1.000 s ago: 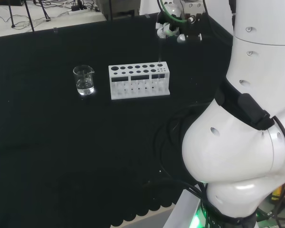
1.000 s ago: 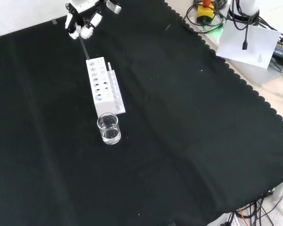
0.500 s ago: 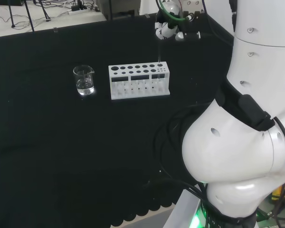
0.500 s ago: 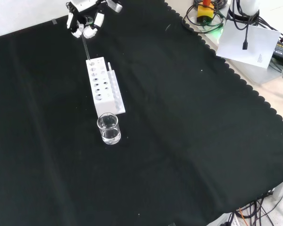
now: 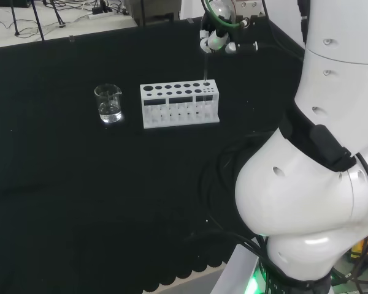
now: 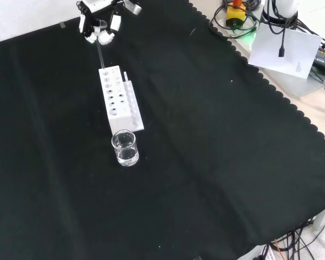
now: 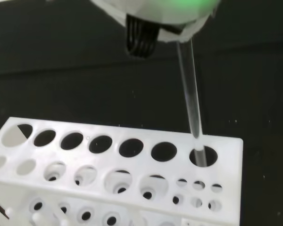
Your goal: Take the glass rod from the white test tube rack.
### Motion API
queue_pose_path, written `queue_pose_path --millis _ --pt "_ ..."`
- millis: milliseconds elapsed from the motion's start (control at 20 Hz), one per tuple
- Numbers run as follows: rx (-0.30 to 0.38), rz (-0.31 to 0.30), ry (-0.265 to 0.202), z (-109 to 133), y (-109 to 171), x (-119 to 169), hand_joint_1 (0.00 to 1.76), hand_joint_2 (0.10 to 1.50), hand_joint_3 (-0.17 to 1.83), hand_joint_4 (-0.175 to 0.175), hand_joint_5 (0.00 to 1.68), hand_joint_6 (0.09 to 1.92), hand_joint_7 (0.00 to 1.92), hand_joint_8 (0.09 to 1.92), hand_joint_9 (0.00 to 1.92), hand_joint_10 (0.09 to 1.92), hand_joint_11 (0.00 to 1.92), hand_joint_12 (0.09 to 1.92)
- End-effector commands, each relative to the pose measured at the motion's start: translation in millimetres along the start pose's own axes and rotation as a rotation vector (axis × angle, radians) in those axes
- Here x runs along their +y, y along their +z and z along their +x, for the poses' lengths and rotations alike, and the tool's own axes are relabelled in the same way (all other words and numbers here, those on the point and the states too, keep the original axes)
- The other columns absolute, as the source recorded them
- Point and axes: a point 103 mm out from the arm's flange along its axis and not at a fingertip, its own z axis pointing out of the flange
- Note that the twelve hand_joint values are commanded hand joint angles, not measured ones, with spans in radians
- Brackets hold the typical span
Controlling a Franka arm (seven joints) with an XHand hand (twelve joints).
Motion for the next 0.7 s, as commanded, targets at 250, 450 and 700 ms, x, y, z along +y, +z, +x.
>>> queue_pose_path --millis 250,450,700 --pt "-0.017 -0.109 -0.023 23 -52 -17 1.21 0.61 0.86 -0.175 1.16 0.95 1.43 1.23 1.71 0.94 1.71 0.63" --pt "-0.019 -0.113 -0.021 29 -75 -26 1.21 0.60 0.86 -0.175 1.17 0.94 1.43 1.22 1.71 0.94 1.71 0.63" --pt "-0.034 -0.124 -0.022 40 -112 -38 1.21 0.60 0.87 -0.175 1.17 0.94 1.43 1.22 1.71 0.94 1.71 0.62"
